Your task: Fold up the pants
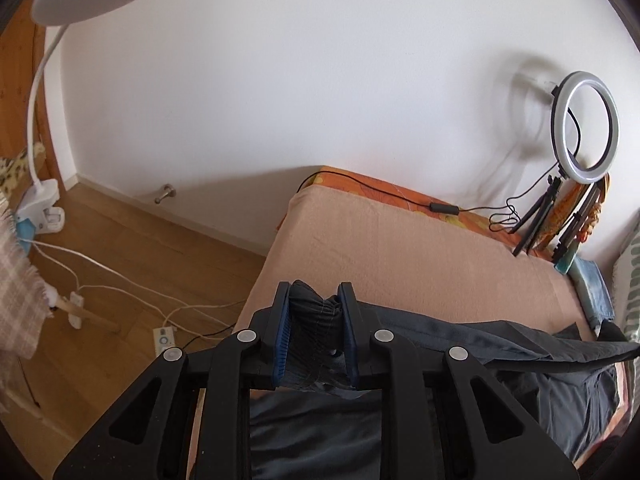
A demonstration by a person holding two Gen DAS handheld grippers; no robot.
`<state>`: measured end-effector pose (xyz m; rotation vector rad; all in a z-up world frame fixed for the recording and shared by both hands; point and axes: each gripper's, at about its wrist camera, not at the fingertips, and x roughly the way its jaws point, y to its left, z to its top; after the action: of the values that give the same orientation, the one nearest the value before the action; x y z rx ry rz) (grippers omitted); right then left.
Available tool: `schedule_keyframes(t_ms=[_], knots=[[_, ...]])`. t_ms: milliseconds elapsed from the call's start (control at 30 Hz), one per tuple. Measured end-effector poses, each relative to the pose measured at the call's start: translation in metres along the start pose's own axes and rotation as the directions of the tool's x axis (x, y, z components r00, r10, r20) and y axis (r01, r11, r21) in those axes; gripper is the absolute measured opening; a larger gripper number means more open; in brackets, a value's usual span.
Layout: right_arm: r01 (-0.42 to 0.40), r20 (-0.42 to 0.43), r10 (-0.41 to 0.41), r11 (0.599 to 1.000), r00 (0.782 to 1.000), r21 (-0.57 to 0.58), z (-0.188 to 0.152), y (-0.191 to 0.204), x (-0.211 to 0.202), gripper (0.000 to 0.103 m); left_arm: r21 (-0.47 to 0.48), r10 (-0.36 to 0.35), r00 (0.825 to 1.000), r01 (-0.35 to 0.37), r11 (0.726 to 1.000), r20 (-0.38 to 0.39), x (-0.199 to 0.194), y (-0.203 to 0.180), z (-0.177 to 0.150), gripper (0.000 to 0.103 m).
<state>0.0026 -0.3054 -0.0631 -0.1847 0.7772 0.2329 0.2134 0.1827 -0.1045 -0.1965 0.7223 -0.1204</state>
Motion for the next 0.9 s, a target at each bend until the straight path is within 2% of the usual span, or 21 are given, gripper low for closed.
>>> schedule_keyframes(t_ms=[300, 500, 533, 567, 600, 633, 700, 800, 900], knots=[[-0.017, -0.091, 0.014, 0.999, 0.996, -0.038, -0.059, 0.039, -0.017, 0.004, -0.094, -0.069, 0.997, 0.067, 0.993, -0.023, -0.031, 0.026, -0.092, 0.021], [-0.018, -0.128, 0.012, 0.999, 0.992, -0.047, -0.074, 0.043, -0.015, 0.004, -0.163, -0.105, 0.993, 0.096, 0.982, -0.045, -0.045, 0.034, -0.121, 0.024], [-0.017, -0.129, 0.011, 0.999, 0.992, -0.048, -0.075, 0.044, -0.014, 0.004, -0.196, -0.124, 0.991, 0.114, 0.974, -0.041, -0.048, 0.037, -0.123, 0.026], [-0.017, -0.129, 0.011, 0.999, 0.992, -0.048, -0.077, 0.045, -0.014, 0.004, -0.232, -0.139, 0.99, 0.128, 0.964, -0.031, -0.052, 0.042, -0.126, 0.034], [-0.018, -0.128, 0.011, 0.999, 0.992, -0.049, -0.078, 0.046, -0.014, 0.004, -0.27, -0.144, 0.989, 0.132, 0.954, -0.025, -0.054, 0.046, -0.128, 0.05], [-0.019, -0.129, 0.012, 0.999, 0.992, -0.05, -0.078, 0.046, -0.014, 0.004, -0.309, -0.151, 0.988, 0.138, 0.941, -0.019, -0.056, 0.051, -0.13, 0.055], [-0.022, -0.134, 0.016, 0.999, 0.991, -0.046, -0.08, 0.045, -0.012, 0.004, -0.384, -0.19, 0.982, 0.177, 0.906, 0.004, -0.058, 0.059, -0.133, 0.057], [-0.027, -0.137, 0.022, 0.999, 0.99, -0.034, -0.081, 0.043, -0.01, 0.004, -0.475, -0.209, 0.978, 0.184, 0.861, 0.001, -0.05, 0.067, -0.133, 0.057], [-0.023, -0.131, 0.018, 0.999, 0.991, -0.036, -0.081, 0.044, -0.01, 0.004, -0.496, -0.153, 0.986, 0.105, 0.862, -0.057, -0.039, 0.068, -0.135, 0.057]])
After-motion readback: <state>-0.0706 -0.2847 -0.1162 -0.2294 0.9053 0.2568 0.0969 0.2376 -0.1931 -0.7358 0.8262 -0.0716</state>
